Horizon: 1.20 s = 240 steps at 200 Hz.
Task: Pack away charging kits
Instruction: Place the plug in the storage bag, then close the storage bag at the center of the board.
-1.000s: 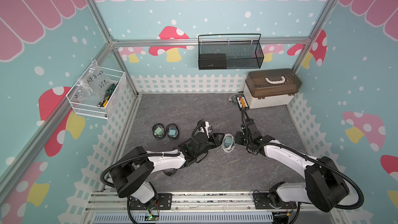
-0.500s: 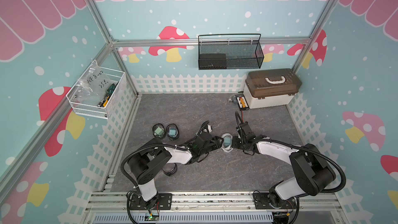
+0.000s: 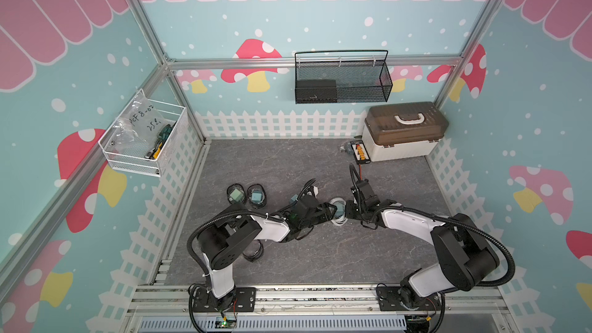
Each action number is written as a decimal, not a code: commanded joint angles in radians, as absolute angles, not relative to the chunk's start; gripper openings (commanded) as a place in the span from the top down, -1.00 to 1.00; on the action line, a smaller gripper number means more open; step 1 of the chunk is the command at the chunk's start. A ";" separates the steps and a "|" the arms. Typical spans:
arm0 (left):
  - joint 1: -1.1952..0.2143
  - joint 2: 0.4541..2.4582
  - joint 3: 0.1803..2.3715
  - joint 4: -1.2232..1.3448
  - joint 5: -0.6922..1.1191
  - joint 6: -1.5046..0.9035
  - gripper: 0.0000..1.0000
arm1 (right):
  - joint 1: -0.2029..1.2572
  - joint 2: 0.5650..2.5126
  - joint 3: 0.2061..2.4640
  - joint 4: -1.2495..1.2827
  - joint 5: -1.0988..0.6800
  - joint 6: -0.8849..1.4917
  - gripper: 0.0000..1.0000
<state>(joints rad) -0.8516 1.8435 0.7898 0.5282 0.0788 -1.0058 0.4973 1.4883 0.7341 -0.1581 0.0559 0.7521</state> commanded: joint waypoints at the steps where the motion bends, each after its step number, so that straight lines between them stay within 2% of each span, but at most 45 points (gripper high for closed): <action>1: -0.857 1.873 0.808 0.538 0.084 -0.993 -0.28 | 0.489 1.450 0.721 -0.194 0.097 0.747 0.38; 43: -0.859 1.893 0.825 0.535 0.102 -0.987 -0.30 | 0.475 1.454 0.716 -0.213 0.117 0.752 0.47; 110: -0.868 1.915 0.866 0.502 0.111 -0.971 -0.32 | 0.475 1.575 0.762 -0.162 0.034 0.736 0.52; 166: -0.877 1.947 0.903 0.486 0.129 -0.962 -0.33 | 0.475 1.610 0.776 -0.130 -0.010 0.739 1.00; 205: -0.898 1.934 0.910 0.477 0.115 -0.938 -0.42 | 0.476 1.532 0.772 -0.128 -0.019 0.739 1.00; 240: -0.908 1.938 0.906 0.494 0.116 -0.932 -0.39 | 0.477 1.473 0.764 -0.136 -0.029 0.728 1.00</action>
